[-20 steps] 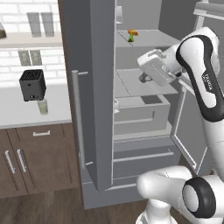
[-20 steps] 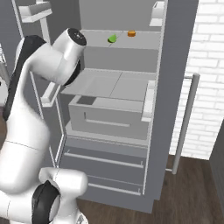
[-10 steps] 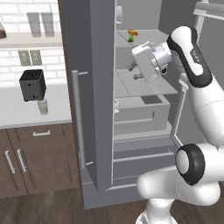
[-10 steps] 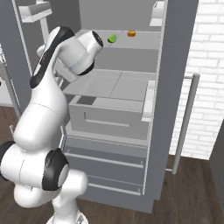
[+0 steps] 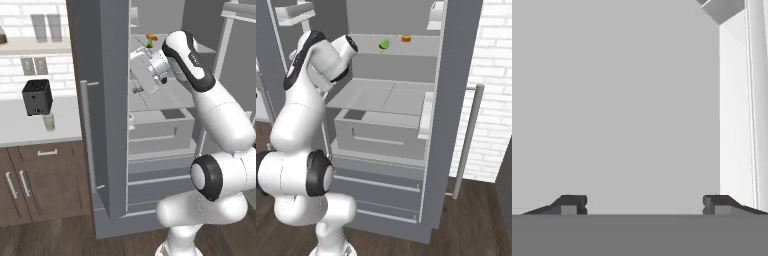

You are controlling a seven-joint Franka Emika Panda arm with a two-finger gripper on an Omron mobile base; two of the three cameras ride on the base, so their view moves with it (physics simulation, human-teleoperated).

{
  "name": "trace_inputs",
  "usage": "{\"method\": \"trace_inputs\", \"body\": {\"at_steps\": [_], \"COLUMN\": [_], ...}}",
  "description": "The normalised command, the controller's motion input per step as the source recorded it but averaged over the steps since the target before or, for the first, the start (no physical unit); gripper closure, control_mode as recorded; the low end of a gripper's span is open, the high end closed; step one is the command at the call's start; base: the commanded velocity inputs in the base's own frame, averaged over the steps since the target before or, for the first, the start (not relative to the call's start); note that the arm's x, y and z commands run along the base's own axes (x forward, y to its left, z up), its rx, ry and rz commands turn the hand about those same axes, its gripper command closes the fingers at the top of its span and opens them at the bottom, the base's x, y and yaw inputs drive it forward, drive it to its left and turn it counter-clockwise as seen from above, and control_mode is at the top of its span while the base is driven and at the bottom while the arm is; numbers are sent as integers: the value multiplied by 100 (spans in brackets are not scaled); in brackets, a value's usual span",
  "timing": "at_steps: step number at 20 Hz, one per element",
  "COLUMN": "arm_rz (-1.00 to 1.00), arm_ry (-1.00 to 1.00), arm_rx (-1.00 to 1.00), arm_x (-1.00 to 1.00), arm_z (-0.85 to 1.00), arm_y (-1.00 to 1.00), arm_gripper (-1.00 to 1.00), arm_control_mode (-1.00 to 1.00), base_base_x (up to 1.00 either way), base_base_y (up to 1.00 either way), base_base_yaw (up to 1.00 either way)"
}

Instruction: Grab a lemon wedge from the fridge and one ice cube from the ice bowl, and put them in the glass of lemonade.

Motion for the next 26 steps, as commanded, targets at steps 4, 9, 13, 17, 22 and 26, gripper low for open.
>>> {"method": "trace_inputs", "body": {"at_steps": [4, 9, 13, 17, 22, 26], "arm_rz": [-2, -1, -3, -1, -6, -7], "arm_ry": [11, 13, 13, 18, -9, -18], "arm_rx": [0, 0, 0, -1, -1, -11], "arm_x": [0, 0, 0, -2, -62, -73], "arm_z": [0, 0, 0, 8, 0, 0], "arm_y": [86, 99, 63, -13, -67, -62], "arm_gripper": [-100, -100, -100, -100, -100, -100], "arm_control_mode": [-100, -100, -100, -100, -100, -100], "base_base_x": [0, 0, 0, 0, 0, 0], "base_base_y": [0, 0, 0, 0, 0, 0], "base_base_yaw": [0, 0, 0, 0, 0, 0]}}
